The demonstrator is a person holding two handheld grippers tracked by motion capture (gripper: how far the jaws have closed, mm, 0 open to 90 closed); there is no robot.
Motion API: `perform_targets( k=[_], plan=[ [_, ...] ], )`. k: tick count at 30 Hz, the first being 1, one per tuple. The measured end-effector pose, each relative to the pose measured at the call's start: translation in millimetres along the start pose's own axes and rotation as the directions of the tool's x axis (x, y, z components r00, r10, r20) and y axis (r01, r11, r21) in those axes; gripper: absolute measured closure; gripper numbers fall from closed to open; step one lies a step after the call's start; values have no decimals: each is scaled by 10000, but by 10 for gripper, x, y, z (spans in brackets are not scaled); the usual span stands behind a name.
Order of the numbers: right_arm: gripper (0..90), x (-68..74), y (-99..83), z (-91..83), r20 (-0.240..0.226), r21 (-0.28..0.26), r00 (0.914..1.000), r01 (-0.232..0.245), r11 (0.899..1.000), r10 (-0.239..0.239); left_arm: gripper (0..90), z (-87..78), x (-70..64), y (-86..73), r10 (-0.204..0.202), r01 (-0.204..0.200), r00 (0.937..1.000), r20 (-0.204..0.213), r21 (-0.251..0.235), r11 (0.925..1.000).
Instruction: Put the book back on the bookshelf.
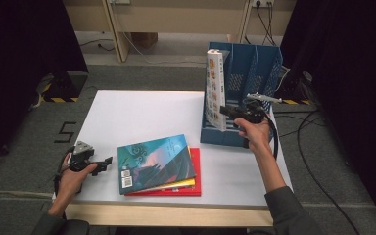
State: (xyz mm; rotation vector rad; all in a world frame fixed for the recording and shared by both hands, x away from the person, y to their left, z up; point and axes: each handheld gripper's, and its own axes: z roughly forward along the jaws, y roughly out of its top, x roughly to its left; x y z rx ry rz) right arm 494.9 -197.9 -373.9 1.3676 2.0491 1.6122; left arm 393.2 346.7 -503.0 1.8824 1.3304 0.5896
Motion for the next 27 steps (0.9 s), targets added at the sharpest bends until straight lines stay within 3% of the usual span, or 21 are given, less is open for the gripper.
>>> perform_targets(
  k=[6, 8, 10, 14, 19, 24, 27],
  plan=[
    [690, -44, -211, 13, 118, 698, 9996, 233, 9973, -242, 145, 1, -2, 0, 32, -32, 10000, -9, 12, 10000],
    [692, -34, -259, 33, 278, 1096, 9978, 573, 9923, -607, 145, 2, -1, 2, 29, -29, 10000, 3, 50, 10000],
    [696, -31, -291, 48, 387, 1097, 9968, 658, 9918, -704, 145, 5, -3, 3, 53, -53, 10000, 3, 75, 10000],
    [725, -19, -266, 79, 722, 1260, 9897, 1139, 9855, -1236, 145, 9, -9, 4, 80, -80, 10000, -11, 78, 9999],
    [732, 12, -272, 181, 1157, 1362, 9828, 1276, 9824, -1437, 145, 11, -15, 4, 114, -113, 9999, -48, 88, 9999],
    [730, 21, -249, 271, 1190, 1576, 9804, 1375, 9779, -1570, 145, 18, -19, 7, 169, -169, 9999, -36, 174, 9997],
    [729, 54, -228, 324, 1373, 1803, 9722, 1640, 9699, -1899, 145, 25, -24, 9, 243, -242, 9997, -52, 233, 9994]
  ],
)
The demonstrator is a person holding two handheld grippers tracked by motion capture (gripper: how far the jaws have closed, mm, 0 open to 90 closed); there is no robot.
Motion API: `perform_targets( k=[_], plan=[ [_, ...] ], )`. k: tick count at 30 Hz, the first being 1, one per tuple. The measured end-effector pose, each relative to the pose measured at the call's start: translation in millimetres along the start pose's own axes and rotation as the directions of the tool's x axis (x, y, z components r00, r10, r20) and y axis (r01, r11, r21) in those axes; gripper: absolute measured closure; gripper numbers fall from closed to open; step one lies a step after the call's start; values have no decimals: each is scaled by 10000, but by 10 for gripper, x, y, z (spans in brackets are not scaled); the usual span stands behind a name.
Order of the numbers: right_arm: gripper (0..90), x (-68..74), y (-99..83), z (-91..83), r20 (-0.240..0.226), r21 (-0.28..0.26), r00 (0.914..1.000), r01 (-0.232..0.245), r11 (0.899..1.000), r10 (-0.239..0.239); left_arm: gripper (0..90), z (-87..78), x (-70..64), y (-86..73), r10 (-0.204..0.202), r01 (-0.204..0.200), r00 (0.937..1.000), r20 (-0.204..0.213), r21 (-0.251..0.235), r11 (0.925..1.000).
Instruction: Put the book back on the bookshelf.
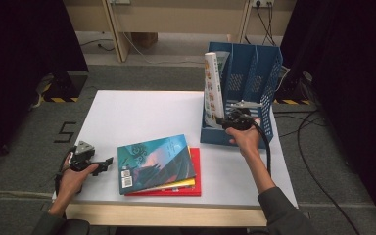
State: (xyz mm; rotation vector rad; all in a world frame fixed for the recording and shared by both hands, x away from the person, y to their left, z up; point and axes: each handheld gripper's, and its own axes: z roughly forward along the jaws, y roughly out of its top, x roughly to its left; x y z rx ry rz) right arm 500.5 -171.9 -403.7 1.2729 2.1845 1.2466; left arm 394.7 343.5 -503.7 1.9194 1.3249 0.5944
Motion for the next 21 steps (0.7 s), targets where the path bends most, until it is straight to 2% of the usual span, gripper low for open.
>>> perform_targets(
  k=[2, 4, 6, 7, 8, 10, 11, 13, 14, 16, 18, 21],
  plan=[
    [726, 24, 13, 43, 165, 67, 9998, 76, 9999, -77, 145, 1, -1, 2, 29, -29, 10000, 16, 43, 10000],
    [732, 30, 8, 113, -9, 415, 10000, -27, 9991, 28, 145, 0, 0, 1, 13, -13, 10000, 12, 25, 10000],
    [727, 22, -75, 267, -98, 793, 9984, -552, 9953, 562, 145, -9, 9, -4, -109, 109, 9999, 49, -74, 9999],
    [714, 2, -93, 294, -235, 701, 9969, -728, 9949, 746, 145, -12, 16, -6, -171, 172, 9998, 34, -129, 9998],
    [677, -28, -94, 290, -567, 726, 9922, -1066, 9916, 1108, 145, -15, 26, -6, -214, 215, 9997, 84, -130, 9997],
    [635, -82, -62, 181, -829, 28, 9818, -1711, 9853, 1707, 145, -9, 26, -4, -221, 222, 9997, 95, -66, 9997],
    [620, -88, -16, 104, -800, -189, 9869, -1419, 9897, 1399, 145, -5, 21, -2, -152, 153, 9998, 84, -29, 9999],
    [599, -88, 59, -16, -536, -131, 9957, -760, 9970, 752, 145, 2, 10, 0, -90, 89, 9999, 94, 41, 10000],
    [599, -90, 69, -29, -475, -25, 9964, -711, 9975, 709, 145, -2, 9, -1, -67, 67, 10000, 74, 7, 10000],
    [578, -119, 76, -43, -497, -181, 9943, -949, 9953, 939, 145, -11, 12, -6, -153, 153, 9999, 22, -126, 9998],
    [559, -169, 108, -59, -662, -565, 9907, -1223, 9909, 1185, 145, -12, 19, -4, -161, 161, 9999, 9, -67, 9998],
    [520, -237, 253, -128, -994, -1208, 9817, -1740, 9773, 1625, 145, 2, 4, 1, -46, 46, 10000, 20, 48, 10000]
  ],
)
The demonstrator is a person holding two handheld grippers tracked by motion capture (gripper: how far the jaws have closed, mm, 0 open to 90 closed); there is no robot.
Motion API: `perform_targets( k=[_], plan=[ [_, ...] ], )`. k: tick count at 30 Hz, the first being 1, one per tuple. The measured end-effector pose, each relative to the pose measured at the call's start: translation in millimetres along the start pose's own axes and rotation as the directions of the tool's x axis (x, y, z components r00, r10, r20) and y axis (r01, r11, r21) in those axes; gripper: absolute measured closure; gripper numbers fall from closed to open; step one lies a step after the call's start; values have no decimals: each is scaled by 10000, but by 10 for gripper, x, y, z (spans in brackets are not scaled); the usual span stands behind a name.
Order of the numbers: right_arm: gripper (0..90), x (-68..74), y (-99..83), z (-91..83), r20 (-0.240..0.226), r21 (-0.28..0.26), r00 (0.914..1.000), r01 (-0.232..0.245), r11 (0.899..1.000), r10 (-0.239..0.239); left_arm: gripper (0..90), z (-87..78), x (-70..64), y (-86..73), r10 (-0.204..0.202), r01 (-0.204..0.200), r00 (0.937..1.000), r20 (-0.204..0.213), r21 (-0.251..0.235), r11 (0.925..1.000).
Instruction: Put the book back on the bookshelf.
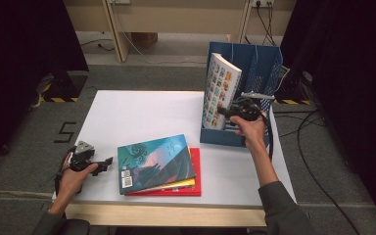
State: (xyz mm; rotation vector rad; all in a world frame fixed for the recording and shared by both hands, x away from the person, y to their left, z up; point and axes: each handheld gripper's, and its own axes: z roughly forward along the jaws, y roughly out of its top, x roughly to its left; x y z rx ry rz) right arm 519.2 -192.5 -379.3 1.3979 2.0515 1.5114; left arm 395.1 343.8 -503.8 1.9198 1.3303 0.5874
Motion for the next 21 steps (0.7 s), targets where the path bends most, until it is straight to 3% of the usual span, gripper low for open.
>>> perform_targets(
  k=[3, 7, 10, 14, 18, 21],
  plan=[
    [531, 27, 230, -47, 202, -420, 9992, 341, 9985, -333, 145, 1, 2, 0, -31, 31, 10000, 24, 22, 10000],
    [562, 47, 510, -62, 455, -813, 9989, 184, 9965, -148, 145, -2, 5, -2, -25, 25, 10000, 35, -29, 10000],
    [705, 64, 638, -51, 952, -844, 9949, 415, 9956, -334, 145, 0, 1, -1, 15, -15, 10000, 58, -6, 10000],
    [730, 139, 614, -26, 985, -945, 9940, 565, 9939, -472, 145, -6, 14, -4, -97, 97, 9999, 118, -49, 9999],
    [731, 400, 446, -78, 1164, -726, 9809, 1652, 9836, -1561, 145, -2, 8, -2, -36, 36, 10000, 87, -35, 10000],
    [730, 550, 260, -110, 1159, -650, 9704, 2203, 9733, -2119, 145, -2, 1, -3, -4, 5, 10000, 52, -39, 10000]
  ],
)
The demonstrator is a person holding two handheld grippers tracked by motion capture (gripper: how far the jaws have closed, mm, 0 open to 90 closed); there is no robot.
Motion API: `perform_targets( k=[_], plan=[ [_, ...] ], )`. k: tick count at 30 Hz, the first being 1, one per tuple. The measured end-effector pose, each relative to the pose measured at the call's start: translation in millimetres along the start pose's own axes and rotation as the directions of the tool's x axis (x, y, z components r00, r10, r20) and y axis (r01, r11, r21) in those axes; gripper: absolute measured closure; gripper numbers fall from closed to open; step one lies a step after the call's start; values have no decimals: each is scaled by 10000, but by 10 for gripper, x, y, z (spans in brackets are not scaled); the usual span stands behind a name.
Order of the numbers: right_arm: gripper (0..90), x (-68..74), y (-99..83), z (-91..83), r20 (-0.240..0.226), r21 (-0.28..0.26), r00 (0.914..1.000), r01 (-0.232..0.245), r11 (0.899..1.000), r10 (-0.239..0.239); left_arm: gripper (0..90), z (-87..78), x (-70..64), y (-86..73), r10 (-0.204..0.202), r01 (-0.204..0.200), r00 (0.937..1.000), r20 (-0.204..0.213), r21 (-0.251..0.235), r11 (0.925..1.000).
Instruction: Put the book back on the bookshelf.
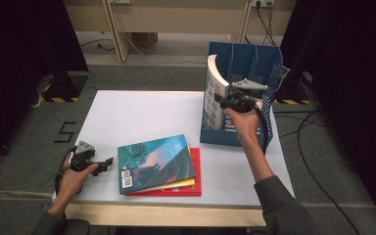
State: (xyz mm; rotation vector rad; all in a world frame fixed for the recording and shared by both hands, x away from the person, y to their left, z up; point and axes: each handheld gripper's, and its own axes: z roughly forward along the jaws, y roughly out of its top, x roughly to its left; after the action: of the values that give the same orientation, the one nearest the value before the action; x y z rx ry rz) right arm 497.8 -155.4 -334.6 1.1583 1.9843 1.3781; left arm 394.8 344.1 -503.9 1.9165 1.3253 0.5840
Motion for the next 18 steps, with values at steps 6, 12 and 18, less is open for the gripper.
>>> perform_targets(
  k=[6, 12, 18],
  plan=[
    [719, 57, -176, -89, 175, -530, 9998, -35, 9986, 44, 145, 5, -2, 4, 81, -81, 10000, 5, 88, 9999],
    [724, 122, -112, 59, -107, -452, 9996, -251, 9987, 247, 145, 14, -23, 6, 224, -223, 9997, -41, 139, 9997],
    [724, 283, -25, 231, 458, -166, 9978, 489, 9987, -481, 145, 7, -17, 4, 192, -192, 9998, 18, 99, 9998]
  ],
)
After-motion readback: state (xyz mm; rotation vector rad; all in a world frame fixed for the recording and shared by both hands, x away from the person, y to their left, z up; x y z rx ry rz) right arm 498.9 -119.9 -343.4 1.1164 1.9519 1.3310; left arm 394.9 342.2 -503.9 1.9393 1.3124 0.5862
